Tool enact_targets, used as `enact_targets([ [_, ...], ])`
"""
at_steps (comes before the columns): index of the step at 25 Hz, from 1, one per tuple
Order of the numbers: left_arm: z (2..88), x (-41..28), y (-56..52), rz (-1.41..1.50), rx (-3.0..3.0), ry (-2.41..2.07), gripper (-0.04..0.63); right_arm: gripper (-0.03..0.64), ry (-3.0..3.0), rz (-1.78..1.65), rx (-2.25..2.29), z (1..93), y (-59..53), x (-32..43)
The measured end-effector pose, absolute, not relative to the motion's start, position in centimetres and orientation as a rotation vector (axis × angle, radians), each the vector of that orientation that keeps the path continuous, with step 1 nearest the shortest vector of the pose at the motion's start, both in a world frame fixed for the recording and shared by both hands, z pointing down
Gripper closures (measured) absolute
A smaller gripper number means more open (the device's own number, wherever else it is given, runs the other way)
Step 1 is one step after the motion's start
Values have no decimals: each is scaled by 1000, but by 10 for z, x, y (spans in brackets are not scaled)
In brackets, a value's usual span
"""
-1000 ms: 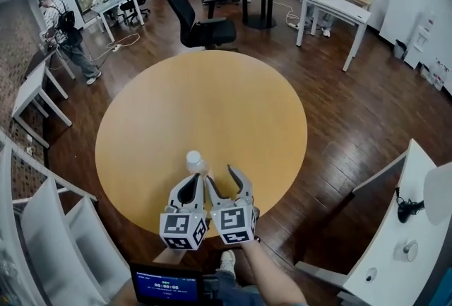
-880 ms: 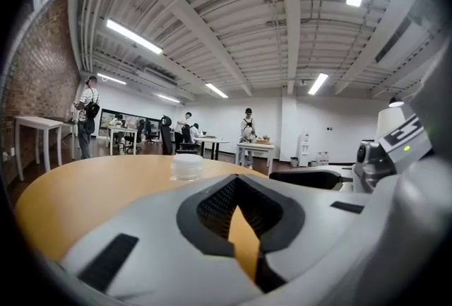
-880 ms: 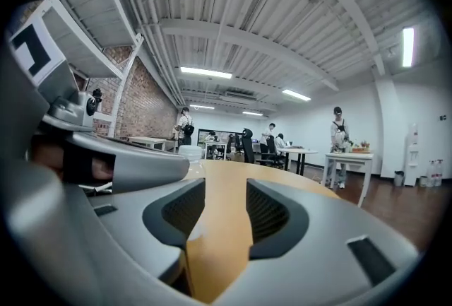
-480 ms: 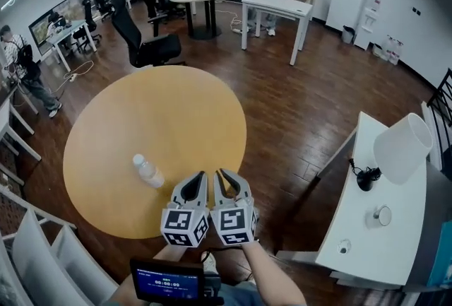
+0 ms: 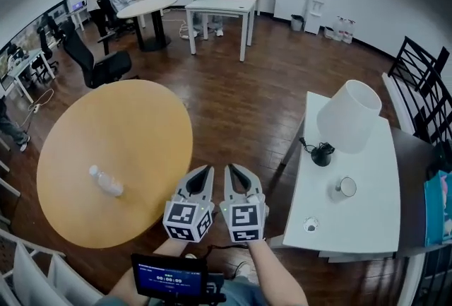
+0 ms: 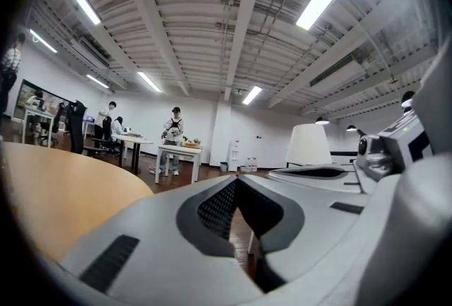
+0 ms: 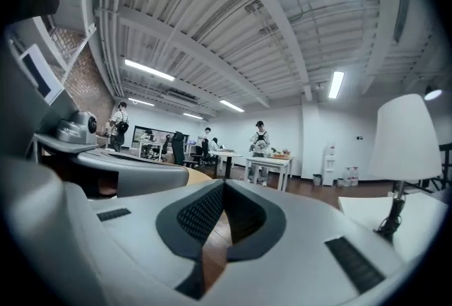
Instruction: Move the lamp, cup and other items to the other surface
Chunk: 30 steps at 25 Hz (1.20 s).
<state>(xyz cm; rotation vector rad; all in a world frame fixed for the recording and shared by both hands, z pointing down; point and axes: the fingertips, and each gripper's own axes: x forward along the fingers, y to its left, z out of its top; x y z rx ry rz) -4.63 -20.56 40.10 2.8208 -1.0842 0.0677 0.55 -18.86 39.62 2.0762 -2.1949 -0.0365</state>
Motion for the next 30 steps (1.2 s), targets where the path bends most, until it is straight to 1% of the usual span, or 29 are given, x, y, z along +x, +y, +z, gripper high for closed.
enact_targets([
  [8, 398, 25, -176, 60, 2910, -895, 581, 616, -2076, -60, 2192, 394, -156, 69],
  [22, 397, 61, -156, 43, 2952, -787, 583, 615, -2004, -82, 2274, 397, -134, 100],
  [23, 397, 65, -154, 42, 2956, -778, 581, 594, -1995, -81, 2280, 398, -131, 103],
  [30, 403, 117, -123, 53, 2985, -671, 581, 592, -1883, -78, 2373, 402, -95, 156],
])
